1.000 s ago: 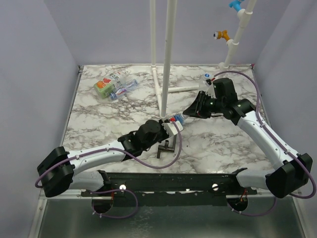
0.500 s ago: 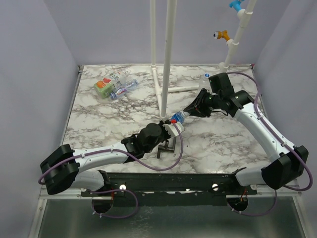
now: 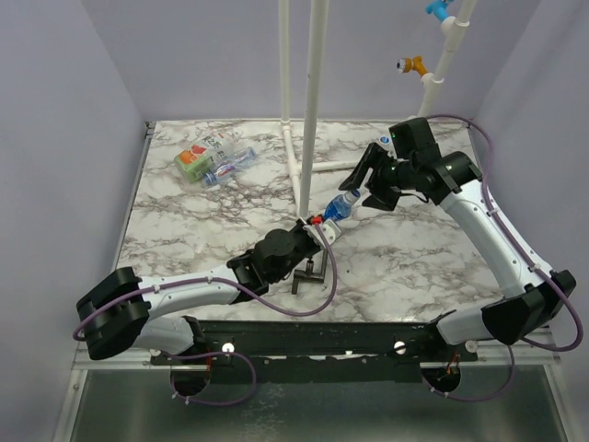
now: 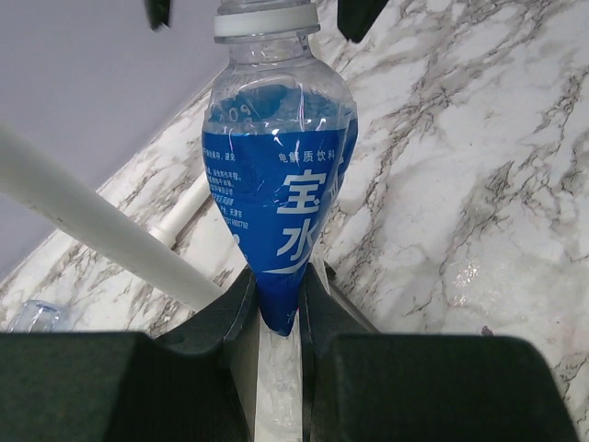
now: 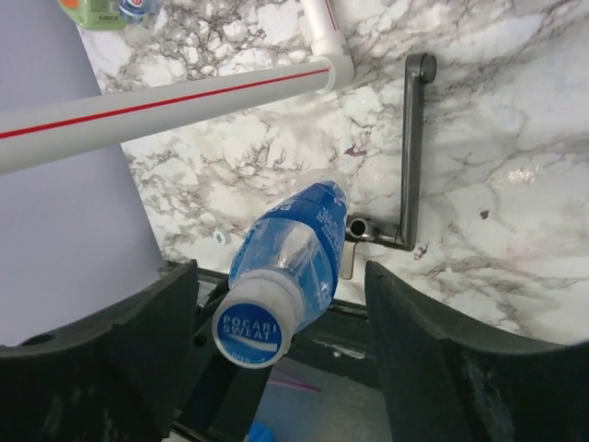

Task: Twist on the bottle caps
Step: Screw the bottle cap onto the plastic bottle.

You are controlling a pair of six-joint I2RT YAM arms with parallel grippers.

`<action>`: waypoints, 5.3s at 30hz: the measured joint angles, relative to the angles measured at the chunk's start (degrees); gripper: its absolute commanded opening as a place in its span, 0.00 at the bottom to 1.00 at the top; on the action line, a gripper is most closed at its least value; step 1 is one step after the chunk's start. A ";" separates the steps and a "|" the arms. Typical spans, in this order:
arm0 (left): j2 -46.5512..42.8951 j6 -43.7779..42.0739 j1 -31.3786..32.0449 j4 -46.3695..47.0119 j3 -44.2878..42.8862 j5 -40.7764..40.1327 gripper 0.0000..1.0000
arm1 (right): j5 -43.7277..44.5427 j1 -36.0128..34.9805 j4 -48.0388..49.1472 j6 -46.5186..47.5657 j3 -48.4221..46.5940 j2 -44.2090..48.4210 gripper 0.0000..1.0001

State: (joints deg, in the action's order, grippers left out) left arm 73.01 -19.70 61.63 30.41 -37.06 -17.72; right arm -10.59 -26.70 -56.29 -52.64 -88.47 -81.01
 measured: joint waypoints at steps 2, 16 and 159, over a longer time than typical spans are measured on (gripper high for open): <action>0.46 0.66 -0.04 1.07 0.00 0.07 0.00 | 0.96 0.00 -0.35 0.70 -1.49 0.02 0.87; 2.60 9.27 -4.46 -0.55 -0.63 13.75 0.00 | 2.01 -0.26 21.49 17.75 12.00 18.45 0.96; -10.64 29.09 -15.89 -13.38 -1.53 38.36 0.00 | -14.08 0.31 36.57 31.43 16.65 18.64 1.00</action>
State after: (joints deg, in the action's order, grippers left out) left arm 62.37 9.39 45.74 17.04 -38.59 20.64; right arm -24.67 -26.39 -19.73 -21.21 -71.81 -62.37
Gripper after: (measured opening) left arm 0.179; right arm 0.998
